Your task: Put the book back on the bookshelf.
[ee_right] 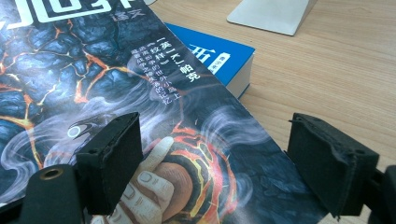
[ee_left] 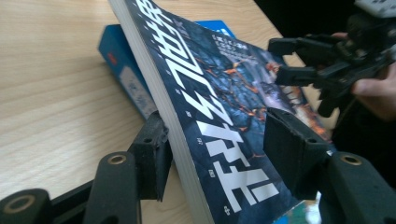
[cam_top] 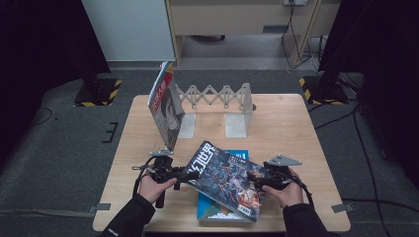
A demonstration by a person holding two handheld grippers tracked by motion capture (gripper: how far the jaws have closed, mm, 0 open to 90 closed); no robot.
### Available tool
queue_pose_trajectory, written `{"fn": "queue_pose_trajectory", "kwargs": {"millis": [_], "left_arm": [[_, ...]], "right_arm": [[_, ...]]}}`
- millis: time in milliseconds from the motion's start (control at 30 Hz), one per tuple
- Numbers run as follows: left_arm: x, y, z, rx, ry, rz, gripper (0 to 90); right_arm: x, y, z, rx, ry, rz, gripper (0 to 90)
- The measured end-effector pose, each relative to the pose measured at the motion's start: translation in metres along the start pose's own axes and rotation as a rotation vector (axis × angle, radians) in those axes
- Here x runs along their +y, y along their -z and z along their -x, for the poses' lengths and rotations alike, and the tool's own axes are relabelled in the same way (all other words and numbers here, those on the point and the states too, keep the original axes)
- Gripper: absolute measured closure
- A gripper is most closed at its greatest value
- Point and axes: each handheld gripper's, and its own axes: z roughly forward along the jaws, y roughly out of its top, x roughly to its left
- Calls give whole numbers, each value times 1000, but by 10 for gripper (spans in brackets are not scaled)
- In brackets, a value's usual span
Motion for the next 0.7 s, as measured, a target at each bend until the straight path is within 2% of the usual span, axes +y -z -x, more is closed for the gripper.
{"fn": "queue_pose_trajectory", "kwargs": {"millis": [67, 167, 267, 300, 333, 400, 500, 600, 700], "left_arm": [[1, -1, 0, 0, 8, 0, 433], [2, -7, -2, 0, 1, -26, 439], [4, -12, -3, -49, 19, -32, 444], [4, -15, -1, -67, 21, -41, 480], [4, -17, 4, -37, -6, -50, 509], [5, -17, 4, -27, -9, -50, 536], [7, -12, 7, -45, 26, -22, 605], [11, -9, 12, -35, 30, -19, 642], [14, -6, 17, -40, 52, -9, 679]], "right_arm": [[0, 0, 0, 1, -2, -1, 183], [0, 0, 0, -1, -9, -1, 185], [0, 0, 1, 0, -11, 0, 184], [0, 0, 1, 0, -11, 1, 185], [0, 0, 1, 2, -13, 1, 184], [0, 0, 1, 2, -16, 1, 185], [0, 1, 1, 7, -15, -3, 189], [1, 1, 2, 7, -10, -4, 197], [2, 4, 3, 0, -3, -7, 238]]}}
